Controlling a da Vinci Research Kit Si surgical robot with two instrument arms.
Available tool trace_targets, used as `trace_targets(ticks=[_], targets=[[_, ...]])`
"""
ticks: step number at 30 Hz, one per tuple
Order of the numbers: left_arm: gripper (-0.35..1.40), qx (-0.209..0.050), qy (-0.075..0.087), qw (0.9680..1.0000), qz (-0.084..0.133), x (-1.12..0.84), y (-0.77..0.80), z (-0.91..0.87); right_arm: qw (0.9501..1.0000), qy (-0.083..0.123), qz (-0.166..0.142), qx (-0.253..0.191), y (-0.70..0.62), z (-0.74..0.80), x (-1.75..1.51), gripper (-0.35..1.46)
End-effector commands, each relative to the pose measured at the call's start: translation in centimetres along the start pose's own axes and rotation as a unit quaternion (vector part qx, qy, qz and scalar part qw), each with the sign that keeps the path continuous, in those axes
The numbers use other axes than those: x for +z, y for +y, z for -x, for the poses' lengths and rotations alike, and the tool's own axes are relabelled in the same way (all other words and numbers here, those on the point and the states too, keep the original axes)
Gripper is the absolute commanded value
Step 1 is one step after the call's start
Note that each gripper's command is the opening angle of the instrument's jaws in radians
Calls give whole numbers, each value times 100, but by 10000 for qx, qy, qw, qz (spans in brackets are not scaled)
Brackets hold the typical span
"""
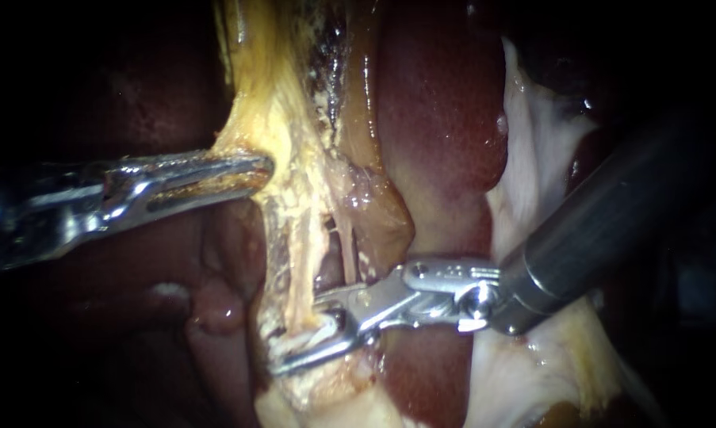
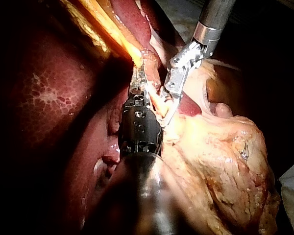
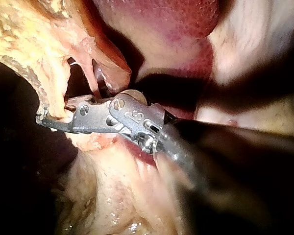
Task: Clipping second clip left tube
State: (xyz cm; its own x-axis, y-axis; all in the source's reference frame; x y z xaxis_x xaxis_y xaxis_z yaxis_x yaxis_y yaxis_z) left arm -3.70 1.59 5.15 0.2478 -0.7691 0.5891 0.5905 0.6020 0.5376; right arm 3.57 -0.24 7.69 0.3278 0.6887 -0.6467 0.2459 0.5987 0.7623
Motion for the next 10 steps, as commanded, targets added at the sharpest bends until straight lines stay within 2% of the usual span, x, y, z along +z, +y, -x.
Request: trace_targets(ticks=[1, 10], targets=[[-35, 1, 0, 10000, -2, 0, 0, 0, 10000, -11, 0, -6, 2, 1, -1, -35], [-35, 1, 0, 10000, -3, 1, 1, 0, 10000, -32, 2, -16, 5, 5, -1, -35]])
